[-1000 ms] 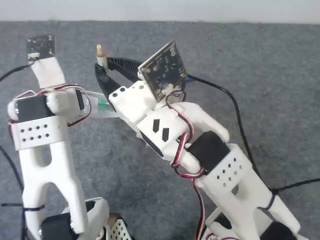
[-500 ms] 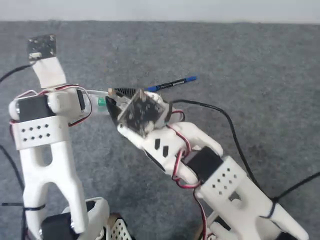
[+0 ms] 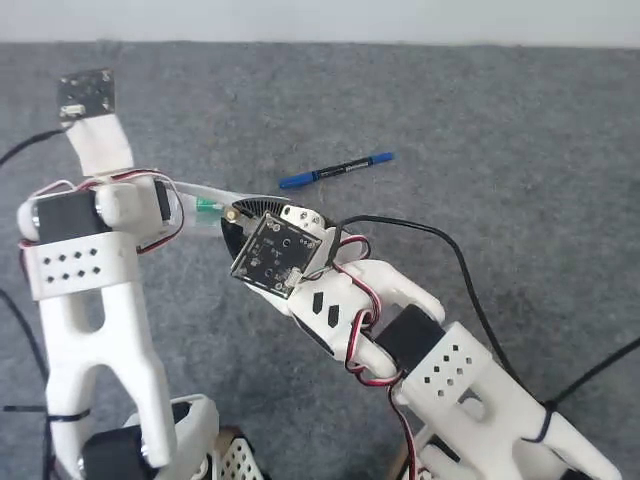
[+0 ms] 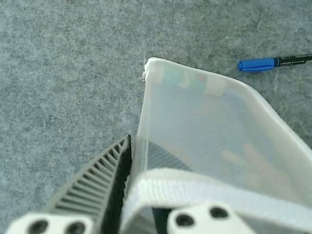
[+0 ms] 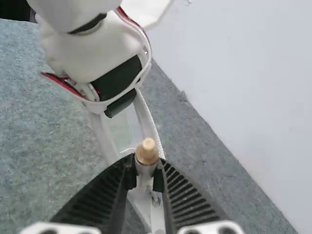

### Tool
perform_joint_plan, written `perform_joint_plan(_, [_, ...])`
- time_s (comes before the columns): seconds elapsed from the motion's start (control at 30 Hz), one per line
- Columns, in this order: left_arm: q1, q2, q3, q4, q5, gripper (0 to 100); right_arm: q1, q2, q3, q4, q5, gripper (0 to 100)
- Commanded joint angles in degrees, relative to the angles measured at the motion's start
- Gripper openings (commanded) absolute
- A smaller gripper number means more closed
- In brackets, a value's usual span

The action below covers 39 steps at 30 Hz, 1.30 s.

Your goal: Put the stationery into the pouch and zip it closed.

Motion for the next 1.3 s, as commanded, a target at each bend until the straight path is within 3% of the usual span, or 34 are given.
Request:
perform_joint_plan(0.0, [0.18, -0.09, -5.76, 5.27, -2.11, 6, 0.4, 3.65, -0.7, -0.92, 1.14, 0.6])
perform_joint_plan(0.2, [0.18, 0.0, -8.22, 9.67, -2.29, 16, 4.0, 6.2, -1.85, -0.75, 1.23, 0.6])
perform_joint_plan(0.73, [0.18, -0.09, -15.08, 14.86, -2.29, 16, 7.52, 6.55, -2.02, -0.48, 1.23, 0.6])
perform_joint_plan(1.03, [0.18, -0.09, -15.6, 14.51, -2.2, 2, 7.52, 6.55, -1.93, -0.48, 2.2, 0.6])
perform_joint_plan(1.17, [0.18, -0.09, -15.52, 14.51, -2.2, 1, 7.08, 6.02, -1.76, -0.31, 4.66, 0.9])
perform_joint_plan(1.27, [0.18, -0.09, -15.52, 14.42, -2.11, 1, 6.99, 5.93, -2.2, 2.95, 4.57, 10.2])
